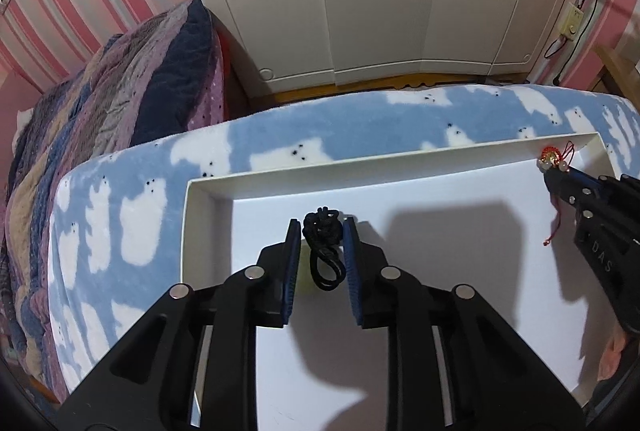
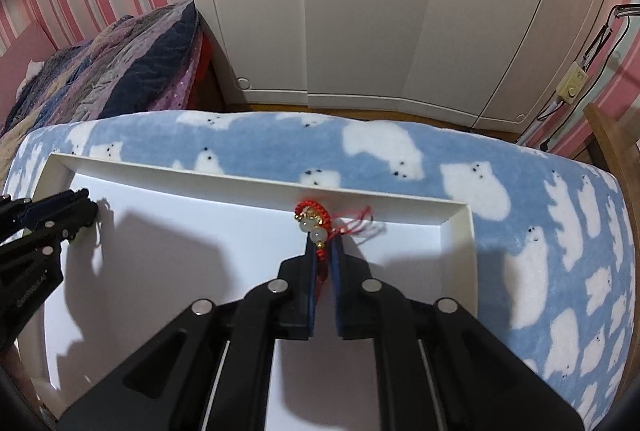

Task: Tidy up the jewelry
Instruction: 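Carry both items into the white tray and open both tools, then withdraw both tools from the tray back toward the remaining jewelry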

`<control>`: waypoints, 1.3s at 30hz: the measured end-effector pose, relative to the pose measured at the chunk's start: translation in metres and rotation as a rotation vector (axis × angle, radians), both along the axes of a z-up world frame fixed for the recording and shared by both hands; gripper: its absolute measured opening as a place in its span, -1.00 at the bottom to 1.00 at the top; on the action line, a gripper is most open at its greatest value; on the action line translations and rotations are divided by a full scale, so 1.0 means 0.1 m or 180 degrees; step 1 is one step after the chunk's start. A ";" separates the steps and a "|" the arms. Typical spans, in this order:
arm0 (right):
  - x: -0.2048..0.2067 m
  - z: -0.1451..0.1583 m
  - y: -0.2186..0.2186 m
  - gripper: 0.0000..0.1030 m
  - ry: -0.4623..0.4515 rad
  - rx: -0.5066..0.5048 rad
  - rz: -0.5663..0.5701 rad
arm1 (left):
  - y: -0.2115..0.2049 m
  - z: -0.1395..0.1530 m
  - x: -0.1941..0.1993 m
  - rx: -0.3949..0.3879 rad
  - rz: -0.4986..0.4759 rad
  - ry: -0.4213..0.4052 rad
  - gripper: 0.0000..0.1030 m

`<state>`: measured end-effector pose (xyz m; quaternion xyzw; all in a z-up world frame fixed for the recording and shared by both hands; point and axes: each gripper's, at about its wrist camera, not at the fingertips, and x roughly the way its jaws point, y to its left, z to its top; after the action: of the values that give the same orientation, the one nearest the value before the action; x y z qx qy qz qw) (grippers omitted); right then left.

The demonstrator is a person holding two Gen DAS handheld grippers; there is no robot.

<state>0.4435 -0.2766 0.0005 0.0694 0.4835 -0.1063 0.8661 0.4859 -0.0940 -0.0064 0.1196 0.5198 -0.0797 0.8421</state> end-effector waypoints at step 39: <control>-2.88 1.51 0.02 0.57 -0.0879 0.0052 -0.0019 | 0.53 1.49 -2.70 -0.0357 -0.0040 -0.0709 0.94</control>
<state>0.1557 -0.2746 0.1515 0.0919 0.3604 -0.0943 0.9234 0.2159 -0.0405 0.1429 0.0836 0.4170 -0.1002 0.8995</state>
